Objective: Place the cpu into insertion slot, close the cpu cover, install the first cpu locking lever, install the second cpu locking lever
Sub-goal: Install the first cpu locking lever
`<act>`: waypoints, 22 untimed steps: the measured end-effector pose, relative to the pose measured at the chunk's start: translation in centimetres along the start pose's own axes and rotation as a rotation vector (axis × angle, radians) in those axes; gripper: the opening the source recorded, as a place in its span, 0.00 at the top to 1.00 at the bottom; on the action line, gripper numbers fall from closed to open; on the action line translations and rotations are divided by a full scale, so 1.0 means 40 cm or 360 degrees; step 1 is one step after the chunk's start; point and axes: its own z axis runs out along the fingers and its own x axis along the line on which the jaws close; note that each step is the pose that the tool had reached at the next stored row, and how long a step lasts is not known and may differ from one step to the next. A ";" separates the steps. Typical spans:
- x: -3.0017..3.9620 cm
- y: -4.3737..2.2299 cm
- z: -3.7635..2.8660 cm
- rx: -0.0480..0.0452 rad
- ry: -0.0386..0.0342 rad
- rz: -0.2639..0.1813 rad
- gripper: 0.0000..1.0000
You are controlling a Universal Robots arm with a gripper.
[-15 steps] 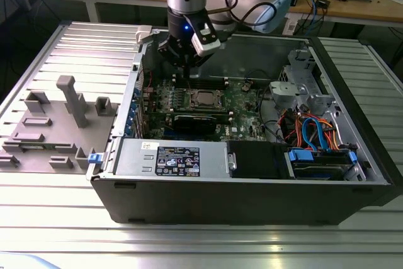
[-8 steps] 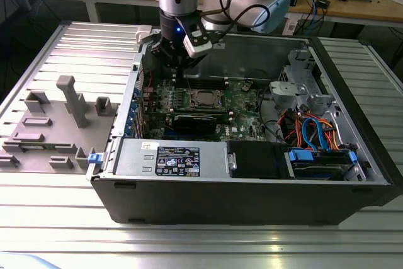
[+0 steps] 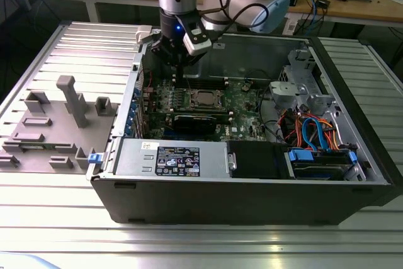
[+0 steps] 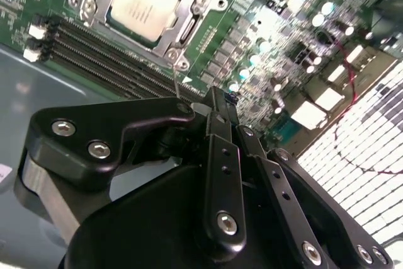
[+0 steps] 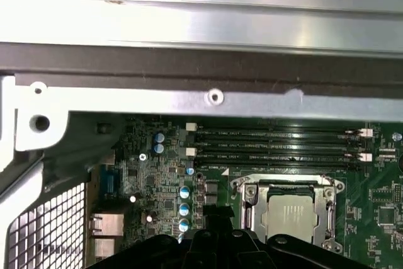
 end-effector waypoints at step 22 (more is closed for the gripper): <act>-0.037 0.022 0.001 0.0009 0.0000 -0.0007 0.89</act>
